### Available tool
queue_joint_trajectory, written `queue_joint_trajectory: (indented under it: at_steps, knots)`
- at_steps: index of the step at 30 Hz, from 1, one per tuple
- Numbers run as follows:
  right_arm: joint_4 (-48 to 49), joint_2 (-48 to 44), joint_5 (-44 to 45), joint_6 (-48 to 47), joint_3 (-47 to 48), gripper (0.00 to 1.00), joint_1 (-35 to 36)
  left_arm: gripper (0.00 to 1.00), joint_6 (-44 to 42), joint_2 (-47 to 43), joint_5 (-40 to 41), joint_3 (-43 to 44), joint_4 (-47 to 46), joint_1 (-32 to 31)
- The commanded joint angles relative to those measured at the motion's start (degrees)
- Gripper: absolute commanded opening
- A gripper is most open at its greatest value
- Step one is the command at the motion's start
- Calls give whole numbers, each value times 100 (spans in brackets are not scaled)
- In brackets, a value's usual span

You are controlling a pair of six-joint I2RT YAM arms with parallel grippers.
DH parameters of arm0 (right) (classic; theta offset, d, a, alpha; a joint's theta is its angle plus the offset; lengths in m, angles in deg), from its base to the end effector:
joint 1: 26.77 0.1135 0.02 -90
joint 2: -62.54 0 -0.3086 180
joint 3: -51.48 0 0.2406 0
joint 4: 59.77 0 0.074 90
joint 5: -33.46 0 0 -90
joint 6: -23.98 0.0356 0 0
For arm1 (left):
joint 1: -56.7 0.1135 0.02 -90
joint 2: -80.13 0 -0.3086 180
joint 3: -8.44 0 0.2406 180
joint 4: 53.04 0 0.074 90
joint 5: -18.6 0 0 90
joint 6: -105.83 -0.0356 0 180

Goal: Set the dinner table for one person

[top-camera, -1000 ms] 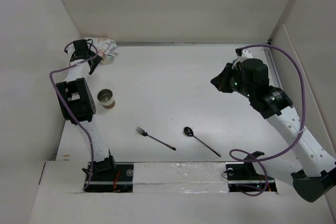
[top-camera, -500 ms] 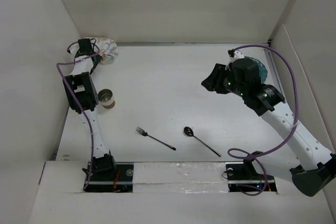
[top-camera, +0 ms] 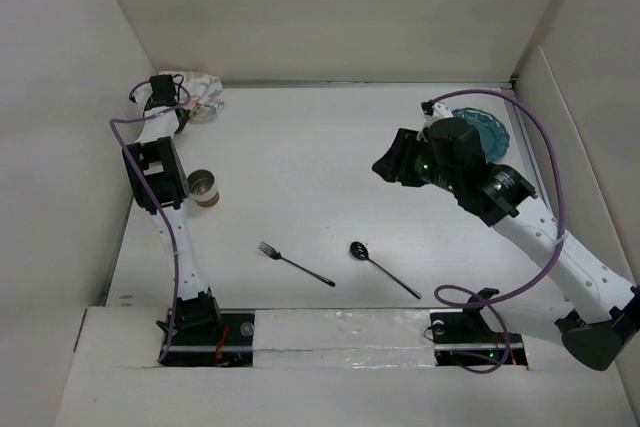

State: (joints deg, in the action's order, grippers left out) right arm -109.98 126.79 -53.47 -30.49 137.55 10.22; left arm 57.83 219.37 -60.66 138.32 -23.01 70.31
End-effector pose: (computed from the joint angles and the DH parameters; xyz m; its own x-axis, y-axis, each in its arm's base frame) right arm 0.1654 0.1222 0.4288 -0.6363 0.2472 -0.7307 -0.2376 0.8384 0.4905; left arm 0.5577 0.1418 0.2067 -0.2100 -0.7272 -0.6535 -0.6885 0.5845 -0.4293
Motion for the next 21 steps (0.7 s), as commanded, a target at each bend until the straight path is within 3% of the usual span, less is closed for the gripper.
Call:
queue_joint_trajectory:
  at_steps: [1, 7, 13, 16, 18, 21]
  knots:
    - [61, 0, 159, 95, 149, 51, 106, 0, -296, -168, -318, 67, -240, -77]
    - [386, 140, 150, -11, 114, 51, 159, 0, -666, -1328, -915, -408, -944, -928]
    - [623, 430, 317, -204, 342, 51, 159, 0, -860, -2348, -1723, -40, -1023, -1851]
    - [772, 518, 422, -283, 456, 43, 107, 0, -685, -2603, -2382, 470, -962, -2037]
    - [843, 545, 475, -318, 535, 30, 106, 0, -431, -2717, -3050, 883, -909, -2203]
    - [966, 545, 536, -318, 588, 15, -34, 0, -140, -3112, -3675, 754, -1260, -2467]
